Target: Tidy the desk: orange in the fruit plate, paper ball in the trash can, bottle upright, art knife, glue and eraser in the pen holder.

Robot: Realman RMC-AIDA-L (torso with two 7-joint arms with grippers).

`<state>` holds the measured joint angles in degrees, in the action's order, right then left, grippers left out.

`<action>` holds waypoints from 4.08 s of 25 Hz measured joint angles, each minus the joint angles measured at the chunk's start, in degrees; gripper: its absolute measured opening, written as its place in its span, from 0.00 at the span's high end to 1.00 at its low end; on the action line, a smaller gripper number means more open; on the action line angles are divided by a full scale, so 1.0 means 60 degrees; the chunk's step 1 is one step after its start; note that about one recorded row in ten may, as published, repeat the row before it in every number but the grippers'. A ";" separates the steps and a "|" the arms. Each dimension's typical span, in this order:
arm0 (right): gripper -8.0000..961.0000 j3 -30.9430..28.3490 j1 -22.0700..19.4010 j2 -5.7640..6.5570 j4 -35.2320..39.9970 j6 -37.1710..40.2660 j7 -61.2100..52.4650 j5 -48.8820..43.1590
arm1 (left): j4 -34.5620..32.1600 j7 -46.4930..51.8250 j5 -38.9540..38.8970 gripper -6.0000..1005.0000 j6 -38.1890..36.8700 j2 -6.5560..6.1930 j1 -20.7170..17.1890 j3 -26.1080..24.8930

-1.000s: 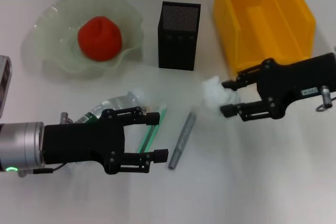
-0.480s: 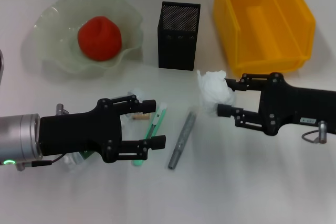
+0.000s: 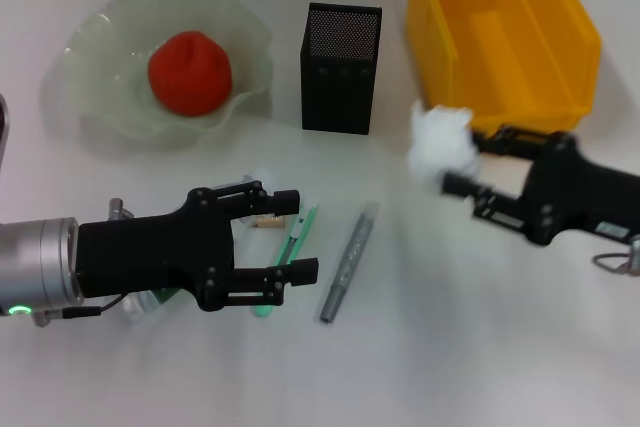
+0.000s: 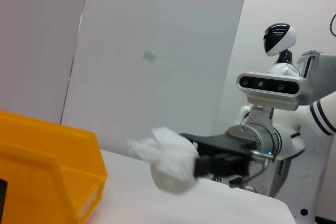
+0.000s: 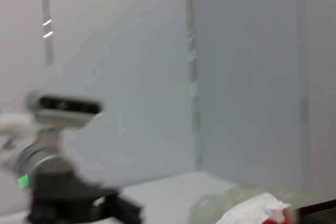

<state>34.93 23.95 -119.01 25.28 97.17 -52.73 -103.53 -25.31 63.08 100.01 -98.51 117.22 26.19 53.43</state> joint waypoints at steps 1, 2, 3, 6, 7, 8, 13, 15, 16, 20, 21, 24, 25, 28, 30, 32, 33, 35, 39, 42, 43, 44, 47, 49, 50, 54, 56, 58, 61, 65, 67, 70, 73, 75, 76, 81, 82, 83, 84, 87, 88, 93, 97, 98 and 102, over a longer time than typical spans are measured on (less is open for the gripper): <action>0.45 -0.0067 -0.0103 -0.0002 -0.0050 -0.0035 0.0104 0.0231 | 0.0000 0.0000 0.0000 0.19 0.0000 0.0000 0.0000 0.0000; 0.45 -0.0145 -0.0202 -0.0006 -0.0139 -0.0104 0.0242 0.0527 | 0.0000 0.0002 0.0002 0.19 -0.0001 0.0002 0.0000 0.0000; 0.45 -0.0145 -0.0202 -0.0006 -0.0139 -0.0104 0.0242 0.0527 | 0.0000 0.0002 0.0002 0.19 -0.0001 0.0002 0.0000 0.0000; 0.45 -0.0633 -0.0435 -0.0014 -0.0686 -0.0479 0.0876 0.1589 | 0.0000 0.0003 0.0002 0.19 -0.0006 0.0007 0.0007 0.0000; 0.45 -0.0760 -0.0437 -0.0014 -0.0811 -0.0614 0.1009 0.1809 | 0.0000 0.0003 0.0003 0.19 -0.0010 0.0010 0.0015 0.0000; 0.46 -0.0760 -0.0437 -0.0014 -0.0811 -0.0614 0.1009 0.1809 | -0.0001 0.0003 0.0003 0.19 -0.0013 0.0014 0.0021 0.0000; 0.46 -0.0952 -0.0241 -0.0057 -0.1289 -0.1544 0.1362 0.2849 | 0.0000 0.0005 0.0006 0.19 -0.0017 0.0018 0.0029 0.0001; 0.46 -0.0954 -0.0096 -0.0058 -0.1442 -0.1928 0.1451 0.3106 | 0.0000 0.0005 0.0006 0.19 -0.0017 0.0018 0.0029 0.0000; 0.46 -0.0958 0.0007 -0.0058 -0.1514 -0.2137 0.1485 0.3193 | 0.0000 0.0005 0.0005 0.19 -0.0015 0.0018 0.0030 0.0001; 0.46 -0.0963 0.0394 -0.0058 -0.1655 -0.2998 0.1505 0.3386 | 0.0000 -0.0005 0.0003 0.19 0.0004 0.0030 -0.0005 -0.0032; 0.46 -0.0964 0.0496 -0.0058 -0.1678 -0.3192 0.1506 0.3406 | 0.0000 -0.0013 0.0003 0.19 0.0010 0.0034 -0.0014 -0.0046; 0.46 -0.0883 0.0904 -0.0058 -0.1754 -0.3884 0.1505 0.3413 | 0.0000 -0.0016 0.0001 0.19 0.0033 0.0041 -0.0019 -0.0058; 0.46 -0.0869 0.0985 -0.0058 -0.1778 -0.4046 0.1505 0.3414 | 0.0000 -0.0013 0.0001 0.19 0.0043 0.0044 -0.0017 -0.0058; 0.46 -0.0869 0.1158 -0.0058 -0.1856 -0.4347 0.1505 0.3418 | 0.0011 0.0004 0.0001 0.19 0.0066 0.0047 -0.0014 -0.0066; 0.46 -0.0870 0.1233 -0.0058 -0.1889 -0.4442 0.1510 0.3418 | 0.0013 0.0011 0.0000 0.19 0.0069 0.0047 -0.0022 -0.0081; 0.46 -0.0871 0.1248 -0.0058 -0.1894 -0.4434 0.1518 0.3419 | 0.0014 0.0018 0.0000 0.19 0.0071 0.0047 -0.0023 -0.0088; 0.46 -0.0871 0.1250 -0.0058 -0.1896 -0.4421 0.1521 0.3419 | 0.0014 0.0019 0.0000 0.19 0.0072 0.0048 -0.0023 -0.0087; 0.46 -0.0871 0.1251 -0.0057 -0.1898 -0.4412 0.1525 0.3418 | 0.0014 0.0020 0.0001 0.19 0.0072 0.0047 -0.0012 -0.0106; 0.46 -0.0874 0.1253 -0.0057 -0.1899 -0.4412 0.1529 0.3419 | 0.0014 0.0020 0.0001 0.19 0.0070 0.0047 0.0028 -0.0176; 0.45 -0.0867 0.1256 -0.0058 -0.1899 -0.4412 0.1531 0.3412 | 0.0014 0.0020 0.0001 0.19 0.0067 0.0043 0.0033 -0.0176; 0.44 -0.0864 0.1264 -0.0058 -0.1899 -0.4412 0.1532 0.3411 | 0.0015 0.0020 0.0002 0.19 0.0067 0.0041 0.0033 -0.0176; 0.43 -0.0887 0.1269 -0.0058 -0.1899 -0.4412 0.1534 0.3412 | 0.0015 0.0020 0.0002 0.19 0.0058 0.0027 0.0033 -0.0176; 0.41 -0.0937 0.1272 -0.0058 -0.1899 -0.4412 0.1534 0.3415 | 0.0015 0.0020 0.0002 0.19 0.0048 0.0022 0.0033 -0.0176; 0.39 -0.0933 0.1286 -0.0058 -0.1898 -0.4413 0.1526 0.3416 | 0.0015 0.0020 0.0002 0.19 0.0044 0.0013 0.0031 -0.0176; 0.38 -0.0927 0.1294 -0.0058 -0.1898 -0.4413 0.1525 0.3418 | 0.0015 0.0020 0.0002 0.19 0.0044 0.0013 0.0031 -0.0176; 0.32 -0.0924 0.1324 -0.0058 -0.1898 -0.4431 0.1526 0.3422 | 0.0014 0.0020 0.0002 0.19 0.0063 0.0004 0.0029 -0.0176; 0.28 -0.0927 0.1331 -0.0058 -0.1898 -0.4437 0.1526 0.3423 | 0.0014 0.0020 0.0002 0.19 0.0068 0.0002 0.0029 -0.0183; 0.24 -0.0940 0.1340 -0.0057 -0.1898 -0.4446 0.1526 0.3426 | 0.0014 0.0020 0.0002 0.19 0.0070 0.0002 0.0029 -0.0184; 0.22 -0.0957 0.1362 -0.0057 -0.1898 -0.4457 0.1503 0.3428 | 0.0014 0.0020 0.0002 0.19 0.0072 0.0002 0.0029 -0.0188; 0.22 -0.0960 0.1366 -0.0058 -0.1899 -0.4453 0.1479 0.3428 | 0.0014 0.0020 0.0002 0.19 0.0073 0.0003 0.0029 -0.0190; 0.22 -0.0968 0.1363 -0.0057 -0.1898 -0.4435 0.1474 0.3445 | 0.0014 0.0020 0.0002 0.19 0.0073 0.0003 0.0029 -0.0190; 0.22 -0.0954 0.1302 -0.0057 -0.1899 -0.4214 0.1460 0.3742 | 0.0014 0.0019 0.0001 0.19 0.0073 0.0003 0.0020 -0.0190; 0.22 -0.0917 0.1107 -0.0034 -0.1889 -0.3372 0.1233 0.3903 | 0.0014 -0.0005 0.0002 0.19 0.0072 0.0005 0.0004 -0.0190; 0.22 -0.0888 0.0924 -0.0004 -0.1786 -0.2701 0.0838 0.3900 | 0.0014 -0.0018 0.0001 0.19 0.0073 0.0008 0.0003 -0.0190; 0.22 -0.0846 0.0826 0.0009 -0.1682 -0.2374 0.0532 0.3863 | 0.0014 -0.0040 0.0002 0.19 0.0073 0.0016 0.0001 -0.0191; 0.22 -0.0252 0.0387 0.0114 -0.0791 -0.1143 -0.1195 0.2898 | 0.0014 -0.0075 0.0002 0.19 0.0072 0.0029 -0.0001 -0.0190; 0.22 -0.0148 0.0343 0.0127 -0.0602 -0.0887 -0.1432 0.2568 | 0.0014 -0.0077 0.0001 0.19 0.0072 0.0032 -0.0010 -0.0190; 0.21 -0.0101 0.0319 0.0129 -0.0480 -0.0641 -0.1558 0.2264 | 0.0014 -0.0077 0.0001 0.19 0.0072 0.0032 -0.0010 -0.0190; 0.20 -0.0085 0.0296 0.0143 -0.0305 -0.0216 -0.1721 0.1645 | 0.0014 -0.0078 0.0002 0.19 0.0072 0.0032 -0.0012 -0.0190; 0.17 -0.0083 0.0314 0.0168 -0.0190 -0.0083 -0.1891 0.1059 | 0.0014 -0.0078 0.0001 0.19 0.0072 0.0032 -0.0014 -0.0190; 0.17 -0.0083 0.0343 0.0186 -0.0150 -0.0071 -0.1959 0.0796 | 0.0007 -0.0054 0.0002 0.19 0.0072 0.0026 -0.0015 -0.0193; 0.15 -0.0081 0.0467 0.0200 0.0120 0.0037 -0.1900 -0.0591 | -0.0001 -0.0011 0.0002 0.19 0.0075 0.0002 -0.0014 -0.0239; 0.15 -0.0063 0.0511 0.0141 0.0276 0.0039 -0.1420 -0.1364 | -0.0001 -0.0001 0.0002 0.19 0.0083 -0.0008 -0.0026 -0.0303; 0.15 -0.0031 0.0516 0.0138 0.0278 0.0037 -0.1267 -0.1466 | -0.0001 -0.0001 0.0002 0.19 0.0083 -0.0008 -0.0026 -0.0303; 0.15 0.0588 0.0528 0.0133 0.0294 -0.0227 -0.1053 -0.1598 | -0.0001 0.0008 0.0002 0.19 0.0086 -0.0018 -0.0035 -0.0314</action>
<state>38.46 27.12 -118.21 27.04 95.81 -59.05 -113.12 -25.31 63.12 100.02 -98.00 117.11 25.98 51.55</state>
